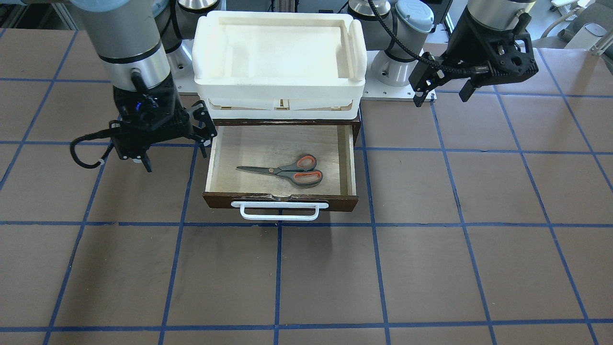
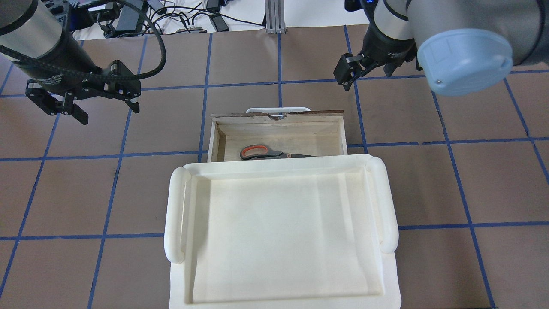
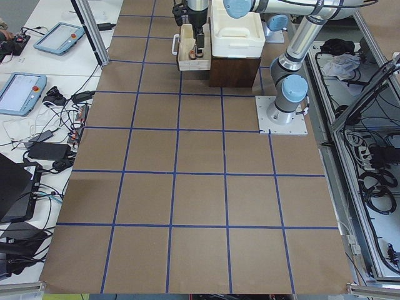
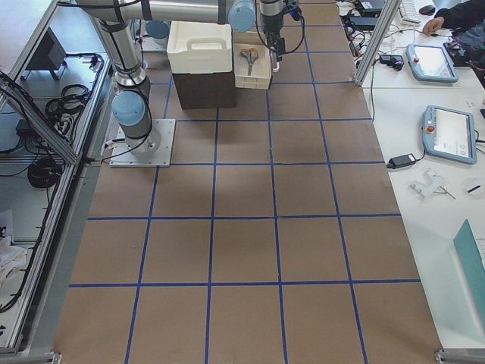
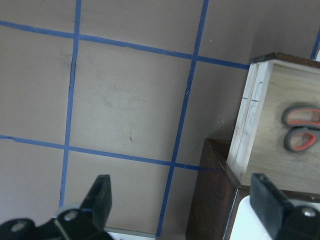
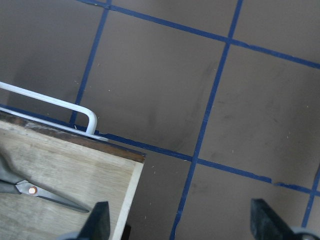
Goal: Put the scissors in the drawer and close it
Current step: 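Raise the right gripper out of the drawer and withdraw it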
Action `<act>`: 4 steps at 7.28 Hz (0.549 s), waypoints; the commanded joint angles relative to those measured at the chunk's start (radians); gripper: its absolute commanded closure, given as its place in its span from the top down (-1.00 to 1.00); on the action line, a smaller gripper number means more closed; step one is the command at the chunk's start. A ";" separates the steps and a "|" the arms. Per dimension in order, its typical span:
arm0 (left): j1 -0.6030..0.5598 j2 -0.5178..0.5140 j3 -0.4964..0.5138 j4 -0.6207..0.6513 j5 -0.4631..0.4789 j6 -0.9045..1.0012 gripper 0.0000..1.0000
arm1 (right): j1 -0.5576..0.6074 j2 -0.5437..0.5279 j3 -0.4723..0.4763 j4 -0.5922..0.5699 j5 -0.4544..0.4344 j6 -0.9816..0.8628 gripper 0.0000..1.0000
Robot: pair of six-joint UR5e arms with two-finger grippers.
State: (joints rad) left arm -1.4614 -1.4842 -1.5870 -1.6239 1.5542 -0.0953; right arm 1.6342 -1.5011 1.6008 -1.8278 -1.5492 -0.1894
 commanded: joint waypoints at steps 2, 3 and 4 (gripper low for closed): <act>-0.019 -0.066 0.048 0.094 -0.005 -0.017 0.98 | -0.128 -0.031 0.001 0.027 -0.002 0.036 1.00; -0.049 -0.103 0.088 0.098 -0.005 -0.021 0.98 | -0.126 -0.033 0.001 0.039 -0.008 0.044 1.00; -0.092 -0.149 0.128 0.101 -0.006 -0.024 0.98 | -0.126 -0.081 0.005 0.042 -0.003 0.044 1.00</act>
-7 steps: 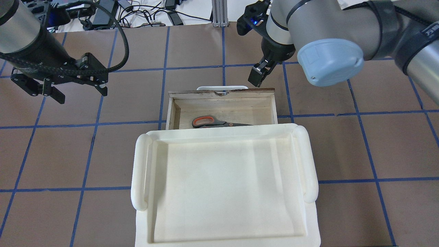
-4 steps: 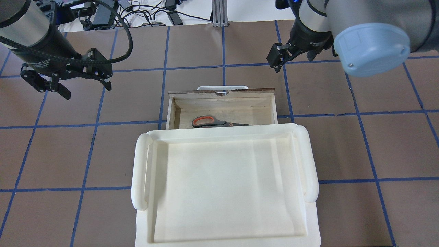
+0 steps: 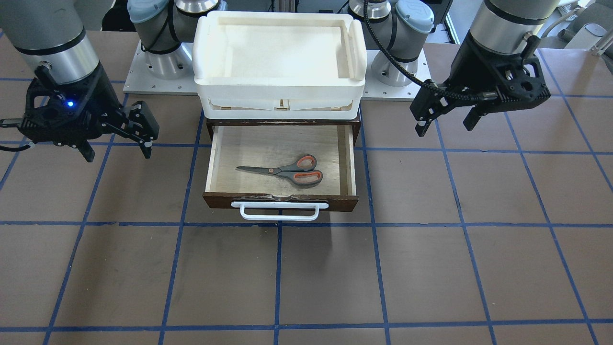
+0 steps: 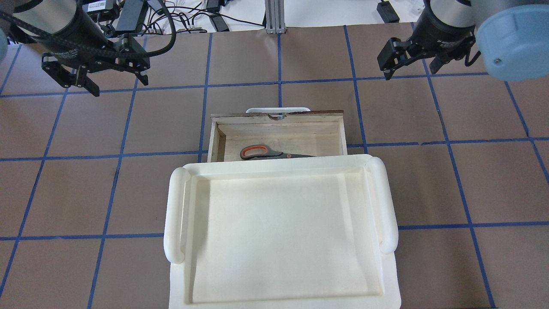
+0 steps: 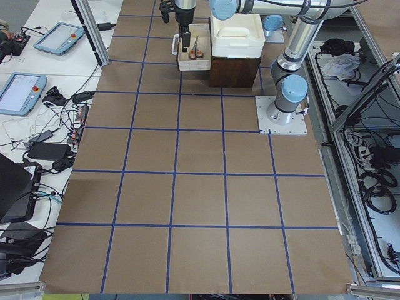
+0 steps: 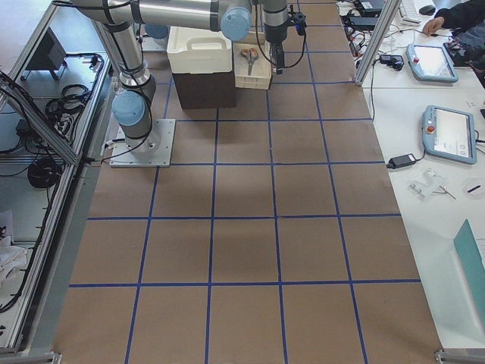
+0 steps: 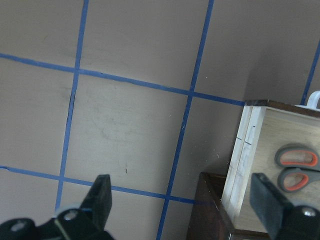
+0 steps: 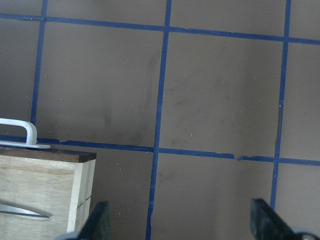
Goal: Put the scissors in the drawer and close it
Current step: 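Raise the right gripper out of the drawer and withdraw it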
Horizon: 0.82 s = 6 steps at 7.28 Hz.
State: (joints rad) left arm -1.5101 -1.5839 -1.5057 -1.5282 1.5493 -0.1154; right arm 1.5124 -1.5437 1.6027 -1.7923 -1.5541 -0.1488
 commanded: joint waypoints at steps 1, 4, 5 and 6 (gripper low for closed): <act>-0.082 -0.098 0.065 0.026 0.003 0.000 0.98 | -0.005 -0.065 0.019 0.042 0.002 0.003 1.00; -0.157 -0.218 0.071 0.155 0.000 -0.067 0.99 | 0.000 -0.095 0.025 0.073 0.003 0.005 1.00; -0.182 -0.269 0.073 0.240 -0.002 -0.104 0.99 | 0.017 -0.096 0.025 0.071 0.003 0.005 1.00; -0.189 -0.298 0.075 0.255 0.006 -0.105 0.99 | 0.047 -0.095 0.026 0.073 0.003 0.032 1.00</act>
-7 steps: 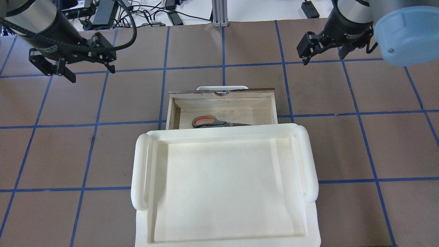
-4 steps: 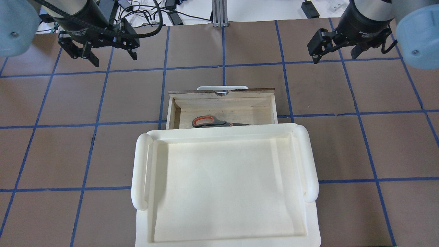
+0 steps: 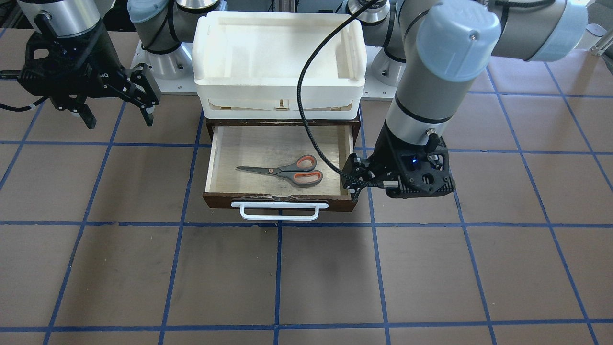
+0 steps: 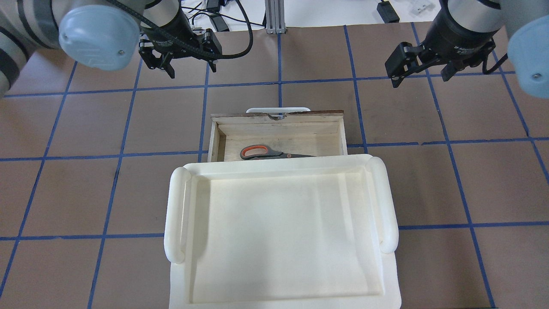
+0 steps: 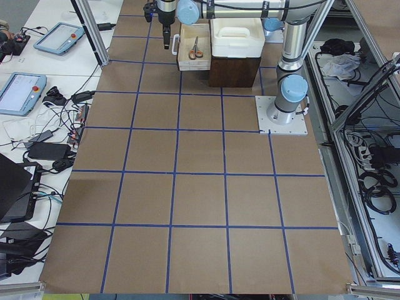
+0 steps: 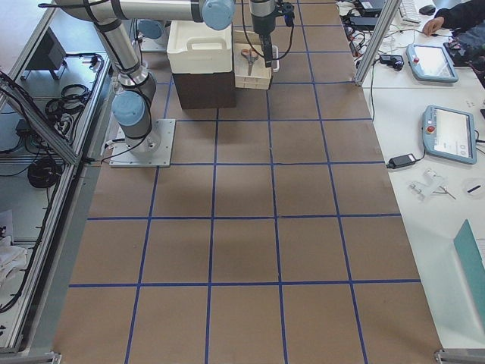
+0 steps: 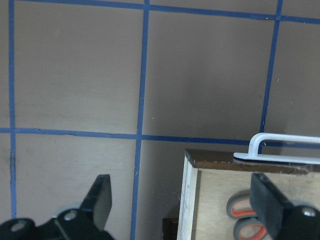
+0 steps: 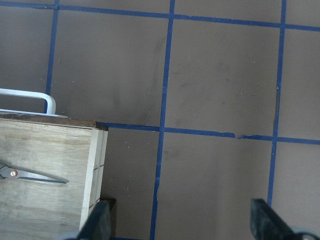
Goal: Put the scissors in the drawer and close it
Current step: 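Move the left gripper over the drawer's front edge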
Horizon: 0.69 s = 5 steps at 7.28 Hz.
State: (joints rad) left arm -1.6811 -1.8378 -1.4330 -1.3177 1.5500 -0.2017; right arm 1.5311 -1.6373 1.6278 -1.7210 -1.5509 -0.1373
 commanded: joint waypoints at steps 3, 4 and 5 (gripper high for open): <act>-0.058 -0.115 0.005 0.084 -0.001 -0.115 0.98 | 0.044 0.004 0.001 0.001 0.005 0.053 1.00; -0.069 -0.136 0.005 0.107 -0.001 -0.119 0.98 | 0.044 0.005 0.001 0.000 0.011 0.053 1.00; -0.077 -0.153 0.008 0.109 0.002 -0.126 0.98 | 0.044 0.007 0.001 0.000 0.000 0.053 1.00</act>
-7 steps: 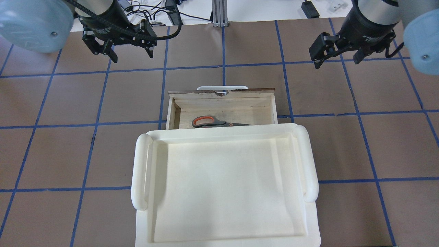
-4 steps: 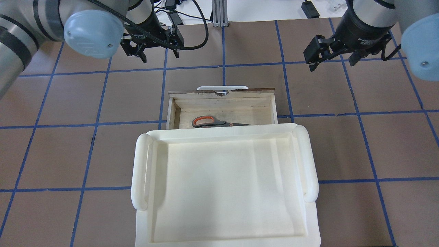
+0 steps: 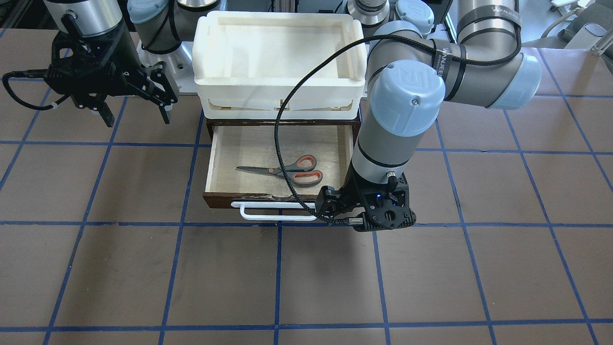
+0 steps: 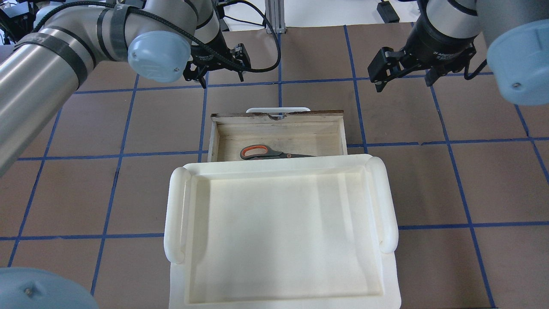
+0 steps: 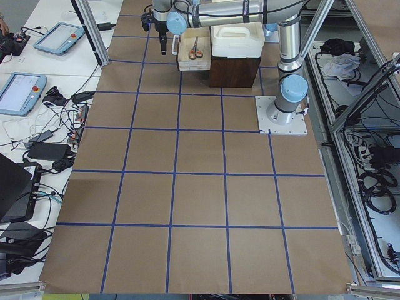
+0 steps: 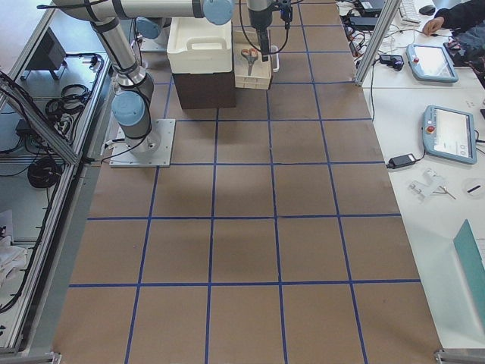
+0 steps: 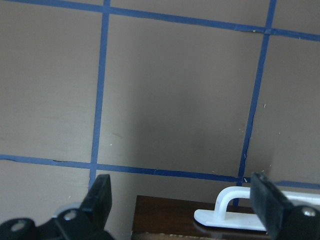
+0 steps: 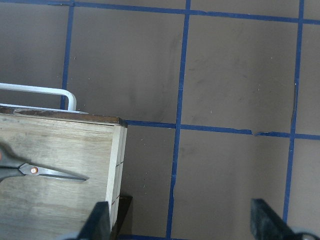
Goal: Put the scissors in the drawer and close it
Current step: 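Move the left gripper over the drawer's front edge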
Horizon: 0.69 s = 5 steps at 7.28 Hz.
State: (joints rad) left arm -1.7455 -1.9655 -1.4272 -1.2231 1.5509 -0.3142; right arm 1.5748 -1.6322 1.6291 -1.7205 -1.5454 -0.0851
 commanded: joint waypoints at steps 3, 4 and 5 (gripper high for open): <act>-0.022 -0.055 0.007 0.028 0.001 -0.046 0.98 | 0.001 0.002 0.000 -0.002 -0.008 0.002 1.00; -0.020 -0.062 0.008 0.030 0.001 -0.049 0.98 | 0.001 0.002 0.000 -0.001 -0.002 0.004 1.00; -0.020 -0.079 0.007 0.062 -0.002 -0.051 0.98 | 0.001 0.002 0.000 -0.001 -0.008 0.002 1.00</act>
State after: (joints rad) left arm -1.7652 -2.0275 -1.4200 -1.1871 1.5517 -0.3607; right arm 1.5754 -1.6307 1.6291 -1.7214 -1.5511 -0.0822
